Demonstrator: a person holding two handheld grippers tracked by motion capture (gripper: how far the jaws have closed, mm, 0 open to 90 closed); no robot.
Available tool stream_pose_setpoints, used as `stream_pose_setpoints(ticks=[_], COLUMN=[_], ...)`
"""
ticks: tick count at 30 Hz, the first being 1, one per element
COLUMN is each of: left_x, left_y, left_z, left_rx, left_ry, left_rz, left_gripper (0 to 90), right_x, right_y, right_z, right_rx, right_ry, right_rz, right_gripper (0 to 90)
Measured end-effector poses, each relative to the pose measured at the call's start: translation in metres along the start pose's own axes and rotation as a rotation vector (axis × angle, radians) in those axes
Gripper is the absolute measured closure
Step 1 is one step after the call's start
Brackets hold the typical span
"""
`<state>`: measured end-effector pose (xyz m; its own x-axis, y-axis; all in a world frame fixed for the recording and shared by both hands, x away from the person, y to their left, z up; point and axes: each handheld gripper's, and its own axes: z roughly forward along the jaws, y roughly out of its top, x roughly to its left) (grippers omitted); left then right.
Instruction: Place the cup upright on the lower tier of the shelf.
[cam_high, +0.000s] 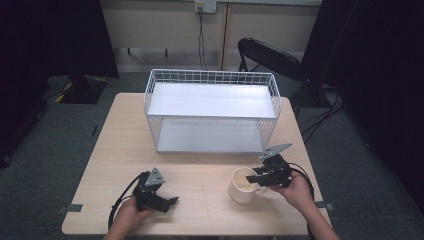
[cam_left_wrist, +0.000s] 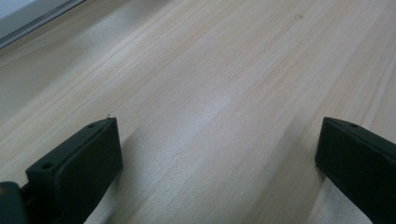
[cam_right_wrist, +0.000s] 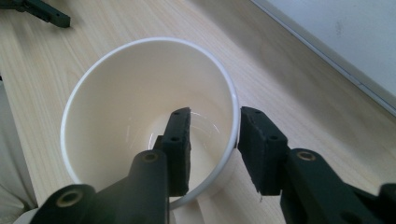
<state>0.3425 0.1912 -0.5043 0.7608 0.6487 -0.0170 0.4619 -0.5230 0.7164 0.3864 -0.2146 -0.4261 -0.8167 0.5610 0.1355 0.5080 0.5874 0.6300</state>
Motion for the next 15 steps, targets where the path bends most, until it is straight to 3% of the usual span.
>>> stream_pose_setpoints(ticks=[15], left_x=[0.0000], left_y=[0.0000], left_z=[0.0000], left_rx=[0.000], left_ry=[0.000], left_rz=[0.000], left_gripper=[0.1], right_x=[0.0025], right_y=[0.0021], right_z=[0.0068], right_rx=[0.041], right_ry=[-0.023], right_rz=[-0.041], right_gripper=[78.7])
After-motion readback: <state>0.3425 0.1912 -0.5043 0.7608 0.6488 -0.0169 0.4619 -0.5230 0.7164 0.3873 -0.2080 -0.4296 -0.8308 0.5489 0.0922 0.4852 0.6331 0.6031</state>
